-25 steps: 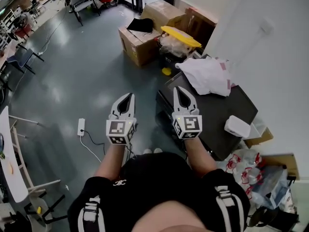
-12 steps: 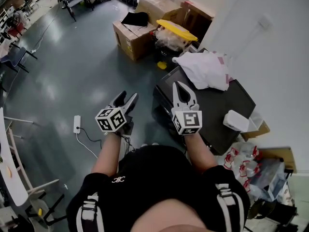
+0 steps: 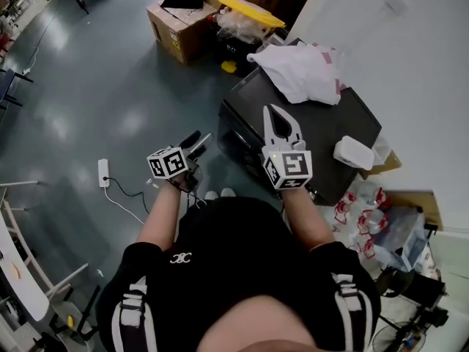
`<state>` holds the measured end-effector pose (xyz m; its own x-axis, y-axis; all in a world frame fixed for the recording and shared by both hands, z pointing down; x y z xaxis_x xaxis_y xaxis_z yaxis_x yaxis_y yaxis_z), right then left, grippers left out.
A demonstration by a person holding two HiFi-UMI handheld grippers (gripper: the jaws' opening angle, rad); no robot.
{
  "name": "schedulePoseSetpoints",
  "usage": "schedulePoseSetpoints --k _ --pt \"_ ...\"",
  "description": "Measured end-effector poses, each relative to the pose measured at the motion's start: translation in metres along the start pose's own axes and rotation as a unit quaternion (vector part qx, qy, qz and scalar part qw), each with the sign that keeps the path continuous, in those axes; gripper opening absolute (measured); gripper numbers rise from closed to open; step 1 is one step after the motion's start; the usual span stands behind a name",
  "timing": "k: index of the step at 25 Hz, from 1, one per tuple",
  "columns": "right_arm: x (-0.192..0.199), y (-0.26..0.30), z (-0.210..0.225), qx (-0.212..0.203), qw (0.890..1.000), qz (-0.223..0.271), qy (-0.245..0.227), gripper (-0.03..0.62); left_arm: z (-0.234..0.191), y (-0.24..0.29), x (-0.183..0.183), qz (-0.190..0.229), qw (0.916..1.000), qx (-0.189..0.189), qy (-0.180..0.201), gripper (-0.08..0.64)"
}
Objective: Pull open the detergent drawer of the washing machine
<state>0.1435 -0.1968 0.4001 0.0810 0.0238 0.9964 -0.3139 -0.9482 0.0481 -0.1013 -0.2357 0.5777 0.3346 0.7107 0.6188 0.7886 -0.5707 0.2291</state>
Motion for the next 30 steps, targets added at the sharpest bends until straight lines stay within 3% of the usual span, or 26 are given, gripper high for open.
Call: schedulePoseSetpoints --k 9,13,16,18,23,30 --pt "0.019 -0.038 0.027 0.069 0.997 -0.038 0.007 0.002 -0.016 0.066 0.051 -0.083 0.9935 0.076 -0.016 0.279" --pt "0.032 -0.051 0.027 0.079 0.995 -0.062 0.005 0.002 -0.024 0.091 0.071 -0.087 0.9894 0.1 -0.06 0.279" --pt "0.045 -0.061 0.025 0.082 0.993 -0.079 0.005 0.002 -0.036 0.101 0.082 -0.067 0.9849 0.108 -0.118 0.279" --pt "0.051 -0.068 0.03 0.086 0.992 -0.091 0.009 0.002 -0.041 0.112 0.089 -0.045 0.9769 0.12 -0.171 0.279" --pt "0.064 -0.076 0.038 0.102 0.988 -0.11 0.023 0.002 -0.053 0.134 0.093 0.009 0.9453 0.16 -0.284 0.279" --pt "0.084 -0.087 0.047 0.117 0.982 -0.141 0.04 0.002 -0.07 0.153 0.097 0.007 0.9353 0.185 -0.302 0.278"
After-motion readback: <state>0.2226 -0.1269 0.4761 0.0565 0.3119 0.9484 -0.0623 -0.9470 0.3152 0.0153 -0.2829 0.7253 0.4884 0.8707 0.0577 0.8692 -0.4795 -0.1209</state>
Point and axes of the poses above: the fingertips, and each gripper's own axes: y forward along the fingers, z to its right, x out of its underside, the point moved 8 cm from there along -y, backward along the fingers, and after that the axes turned 2 degrees about -x, right-handed, at the moved point
